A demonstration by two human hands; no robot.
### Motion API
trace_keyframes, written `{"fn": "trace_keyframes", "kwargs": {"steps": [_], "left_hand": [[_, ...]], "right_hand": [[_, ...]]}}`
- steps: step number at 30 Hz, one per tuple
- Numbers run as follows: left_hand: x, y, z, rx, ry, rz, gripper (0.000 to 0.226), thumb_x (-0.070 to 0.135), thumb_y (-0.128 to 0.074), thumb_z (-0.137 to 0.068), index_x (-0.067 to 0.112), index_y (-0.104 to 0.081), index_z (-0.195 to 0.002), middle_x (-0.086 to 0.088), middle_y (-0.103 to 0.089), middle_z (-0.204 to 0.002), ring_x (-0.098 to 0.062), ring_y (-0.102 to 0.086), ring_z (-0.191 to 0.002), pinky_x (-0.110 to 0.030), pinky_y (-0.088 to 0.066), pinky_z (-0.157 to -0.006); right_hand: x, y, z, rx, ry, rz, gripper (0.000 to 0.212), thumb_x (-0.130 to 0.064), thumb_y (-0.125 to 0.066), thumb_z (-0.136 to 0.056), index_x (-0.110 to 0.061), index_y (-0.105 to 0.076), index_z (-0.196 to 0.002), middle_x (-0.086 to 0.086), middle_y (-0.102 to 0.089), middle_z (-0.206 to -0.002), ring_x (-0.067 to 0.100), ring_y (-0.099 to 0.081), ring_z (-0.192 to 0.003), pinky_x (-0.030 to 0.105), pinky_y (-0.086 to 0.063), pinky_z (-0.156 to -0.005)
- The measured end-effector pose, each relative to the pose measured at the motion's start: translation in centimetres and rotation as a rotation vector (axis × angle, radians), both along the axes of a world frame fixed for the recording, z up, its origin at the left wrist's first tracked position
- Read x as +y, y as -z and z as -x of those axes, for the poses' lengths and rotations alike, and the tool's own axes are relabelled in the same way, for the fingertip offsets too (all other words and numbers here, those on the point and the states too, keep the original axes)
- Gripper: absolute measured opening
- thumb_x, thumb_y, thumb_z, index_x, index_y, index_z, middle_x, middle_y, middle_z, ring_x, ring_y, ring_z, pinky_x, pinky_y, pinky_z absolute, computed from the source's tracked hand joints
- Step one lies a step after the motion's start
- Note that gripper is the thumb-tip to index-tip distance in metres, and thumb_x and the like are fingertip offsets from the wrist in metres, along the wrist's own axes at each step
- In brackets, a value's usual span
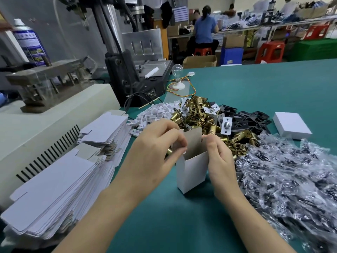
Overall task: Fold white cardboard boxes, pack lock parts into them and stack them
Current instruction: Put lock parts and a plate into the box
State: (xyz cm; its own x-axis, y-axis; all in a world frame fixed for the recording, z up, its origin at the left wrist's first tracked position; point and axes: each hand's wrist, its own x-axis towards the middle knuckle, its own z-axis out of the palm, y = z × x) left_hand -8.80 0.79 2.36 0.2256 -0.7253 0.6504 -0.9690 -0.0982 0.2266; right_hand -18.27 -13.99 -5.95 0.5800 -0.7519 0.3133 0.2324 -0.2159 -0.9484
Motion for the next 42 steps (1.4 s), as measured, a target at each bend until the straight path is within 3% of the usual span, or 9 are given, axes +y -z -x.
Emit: {"fn": "trace_keyframes", "kwargs": {"steps": [8, 12, 16, 20, 23, 33, 37, 40, 42], "left_hand": [[-0.6, -0.5, 1.8, -0.07, 0.07, 0.029, 0.015, 0.004, -0.072, -0.097, 0.014, -0.079, -0.106, 0.0, -0.067, -0.111, -0.019, -0.062, -0.103, -0.027, -0.049, -0.092], [-0.3, -0.6, 2.4, 0.01, 0.047, 0.025, 0.017, 0.004, -0.076, -0.095, 0.016, -0.081, -0.106, 0.002, -0.068, -0.108, -0.014, -0.063, -0.096, -0.023, -0.05, -0.088], [-0.2, -0.5, 2.7, -0.021, 0.003, -0.052, 0.024, 0.001, -0.079, -0.091, 0.012, -0.08, -0.112, -0.002, -0.071, -0.109, -0.02, -0.067, -0.1, -0.028, -0.052, -0.088], [-0.2, -0.5, 2.5, -0.073, -0.032, -0.114, 0.017, 0.001, -0.076, -0.093, 0.007, -0.08, -0.108, -0.006, -0.074, -0.109, -0.028, -0.071, -0.095, -0.045, -0.06, -0.078], [0.0, -0.7, 2.2, -0.09, 0.001, -0.132, 0.019, 0.014, -0.063, -0.1, 0.009, -0.08, -0.105, -0.001, -0.075, -0.106, -0.029, -0.071, -0.087, -0.046, -0.059, -0.077], [0.6, 0.4, 0.5, -0.262, 0.003, -0.176, 0.02, 0.012, -0.072, -0.091, 0.025, -0.081, -0.103, 0.011, -0.074, -0.105, -0.017, -0.07, -0.1, -0.043, -0.05, -0.093], [0.6, 3.3, 0.7, -0.042, -0.087, 0.011, 0.053, 0.038, -0.074, -0.088, 0.024, -0.061, -0.137, 0.002, -0.05, -0.142, -0.02, -0.048, -0.132, -0.029, -0.036, -0.114], [-0.2, 5.9, 0.9, 0.579, -0.057, -0.039, 0.097, 0.059, -0.083, -0.07, 0.048, -0.03, -0.15, 0.03, -0.035, -0.149, -0.002, -0.046, -0.138, -0.023, -0.041, -0.111], [-1.2, 7.0, 0.4, 0.87, 0.043, -0.14, 0.087, 0.059, -0.087, -0.065, 0.055, -0.043, -0.14, 0.034, -0.056, -0.137, 0.004, -0.059, -0.125, -0.024, -0.049, -0.101]], "right_hand": [[1.1, 0.3, 0.0, -0.054, 0.058, -0.003, 0.044, -0.044, -0.042, -0.109, -0.012, -0.055, -0.082, 0.0, -0.045, -0.07, 0.01, -0.041, -0.068, 0.034, -0.034, -0.063], [1.9, 0.3, -0.1, -0.05, -0.012, -0.046, 0.064, -0.059, -0.037, -0.103, 0.001, -0.058, -0.098, 0.025, -0.061, -0.094, 0.036, -0.061, -0.089, 0.057, -0.045, -0.081], [1.9, 0.5, 0.0, -0.072, -0.072, -0.142, 0.054, -0.067, -0.038, -0.099, -0.019, -0.062, -0.102, 0.006, -0.061, -0.118, 0.009, -0.064, -0.109, 0.022, -0.049, -0.093], [1.8, 0.8, -0.1, -0.041, -0.085, -0.095, 0.067, -0.069, -0.035, -0.099, -0.008, -0.062, -0.106, 0.02, -0.062, -0.109, 0.033, -0.057, -0.104, 0.027, -0.05, -0.085], [1.7, 0.4, -0.1, -0.048, -0.071, -0.088, 0.061, -0.069, -0.034, -0.098, -0.016, -0.063, -0.103, 0.012, -0.062, -0.106, 0.024, -0.058, -0.098, 0.011, -0.045, -0.078], [1.5, 0.5, -0.2, -0.035, -0.102, -0.028, 0.047, -0.052, -0.035, -0.107, -0.013, -0.056, -0.092, 0.011, -0.053, -0.086, 0.018, -0.048, -0.078, 0.031, -0.043, -0.074], [1.2, 0.3, 0.1, -0.033, -0.098, -0.063, 0.047, -0.055, -0.036, -0.105, -0.016, -0.061, -0.101, 0.016, -0.063, -0.103, 0.023, -0.057, -0.086, 0.022, -0.045, -0.077], [1.0, 0.0, 0.2, -0.021, -0.06, -0.049, 0.038, -0.052, -0.038, -0.105, -0.025, -0.059, -0.087, 0.0, -0.058, -0.082, 0.009, -0.051, -0.078, 0.025, -0.041, -0.072], [0.8, -0.2, 0.3, -0.014, -0.045, -0.025, 0.036, -0.047, -0.039, -0.106, -0.026, -0.057, -0.083, -0.01, -0.053, -0.077, 0.007, -0.048, -0.074, 0.026, -0.039, -0.069]]}}
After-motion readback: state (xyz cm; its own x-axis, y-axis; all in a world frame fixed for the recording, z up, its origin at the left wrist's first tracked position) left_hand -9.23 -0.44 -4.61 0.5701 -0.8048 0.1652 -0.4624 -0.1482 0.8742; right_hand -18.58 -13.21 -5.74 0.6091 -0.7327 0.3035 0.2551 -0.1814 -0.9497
